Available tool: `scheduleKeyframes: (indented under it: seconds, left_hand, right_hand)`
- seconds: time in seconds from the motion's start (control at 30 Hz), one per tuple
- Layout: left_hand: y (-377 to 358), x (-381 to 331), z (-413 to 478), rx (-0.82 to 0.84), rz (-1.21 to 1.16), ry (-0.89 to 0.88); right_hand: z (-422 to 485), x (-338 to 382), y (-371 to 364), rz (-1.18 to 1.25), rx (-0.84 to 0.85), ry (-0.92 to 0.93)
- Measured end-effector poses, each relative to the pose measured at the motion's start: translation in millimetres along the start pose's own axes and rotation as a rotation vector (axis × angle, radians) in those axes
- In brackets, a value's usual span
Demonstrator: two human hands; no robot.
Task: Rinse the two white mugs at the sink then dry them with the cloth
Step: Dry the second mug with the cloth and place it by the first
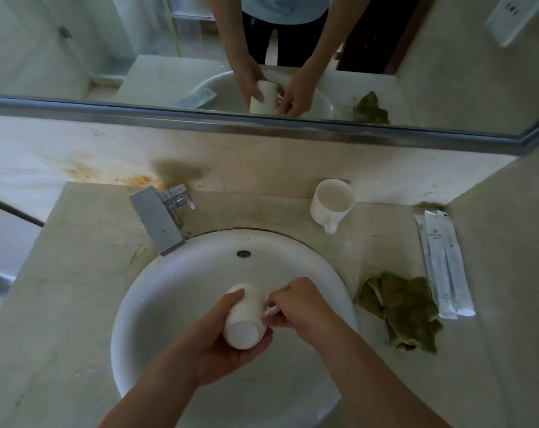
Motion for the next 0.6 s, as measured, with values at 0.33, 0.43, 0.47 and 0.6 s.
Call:
scheduleKeyframes:
  seconds: [0.33, 0.43, 0.47, 0.6]
  left_hand:
    - [-32.3, -14.2, 3.4, -0.123, 0.235, -0.188]
    - [-37.0, -17.6, 1.7, -0.126, 0.236, -0.225]
    - [-38.8, -18.4, 0.0, -0.123, 0.239, -0.237]
    - [-44.3, -24.3, -5.9, -0.096, 0.340, -0.307]
  right_hand:
    - [-55.2, -25.4, 144.5, -1.226, -0.951, 0.171]
    - [-50.0, -57.0, 170.1, -1.187, -0.827, -0.034]
    - [-44.4, -65.2, 173.6, -1.109, -0.776, -0.020]
    - [-39.1, -66.4, 180.7, -0.899, -0.732, 0.189]
Point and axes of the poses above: each hand's wrist, its own z-axis towards the middle knuckle, its own y-axis out of the back of the hand, x = y × z, the point moved 5 cm from there along z, towards the middle knuckle, and after that the axes turned 6 degrees about -z, right-handed, at the moved point
